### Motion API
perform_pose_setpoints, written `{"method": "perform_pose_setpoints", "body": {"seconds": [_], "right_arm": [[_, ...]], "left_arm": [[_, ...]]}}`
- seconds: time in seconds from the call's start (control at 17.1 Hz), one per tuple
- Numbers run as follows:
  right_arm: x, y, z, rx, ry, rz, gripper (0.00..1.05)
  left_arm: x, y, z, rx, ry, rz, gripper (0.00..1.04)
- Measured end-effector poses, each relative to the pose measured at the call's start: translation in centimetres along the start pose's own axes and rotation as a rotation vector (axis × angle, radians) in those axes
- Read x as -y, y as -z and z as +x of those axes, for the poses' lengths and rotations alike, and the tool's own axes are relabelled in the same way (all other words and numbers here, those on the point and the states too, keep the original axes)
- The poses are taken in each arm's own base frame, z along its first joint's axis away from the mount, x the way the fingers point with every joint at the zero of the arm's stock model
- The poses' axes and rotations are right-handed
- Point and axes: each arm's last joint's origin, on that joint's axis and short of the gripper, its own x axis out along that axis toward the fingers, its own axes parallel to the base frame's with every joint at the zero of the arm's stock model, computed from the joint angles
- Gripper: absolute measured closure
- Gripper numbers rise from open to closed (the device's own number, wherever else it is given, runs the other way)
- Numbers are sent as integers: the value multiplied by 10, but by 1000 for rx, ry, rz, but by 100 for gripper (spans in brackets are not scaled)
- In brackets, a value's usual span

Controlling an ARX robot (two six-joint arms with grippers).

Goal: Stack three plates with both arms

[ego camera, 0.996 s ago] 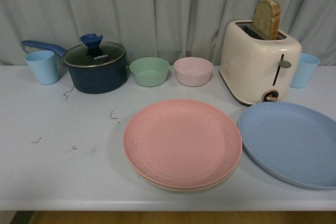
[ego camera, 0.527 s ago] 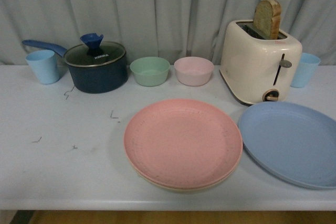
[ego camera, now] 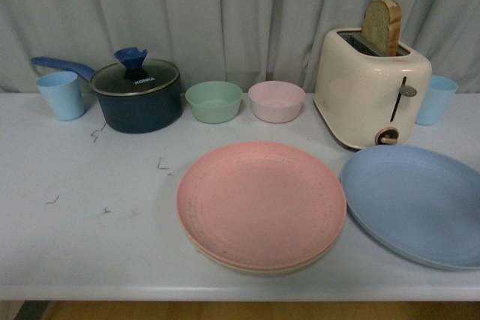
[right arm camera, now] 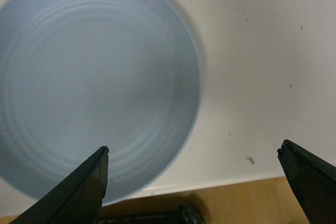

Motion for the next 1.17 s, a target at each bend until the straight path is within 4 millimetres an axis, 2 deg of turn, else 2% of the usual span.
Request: {"method": "perform_pose_setpoints", "body": {"seconds": [0.12,0.29,0.64,0.88,1.05,1.17], "right_arm": [[4,-8,32,-35,14,-1,6],[9,-16,66,-64,28,2,6],[13,-20,117,-110,65,-9,8],[10,-18,132,-132,87,-19,51],[11,-19,132,-131,88,-17,84],[17,-19,119,-99,46,3,99]], "left_arm": [[0,0,0,0,0,0,7],[0,0,0,0,0,0,7],[0,0,0,0,0,0,7],[0,0,0,0,0,0,7],[0,0,0,0,0,0,7],[0,0,0,0,0,0,7]]}}
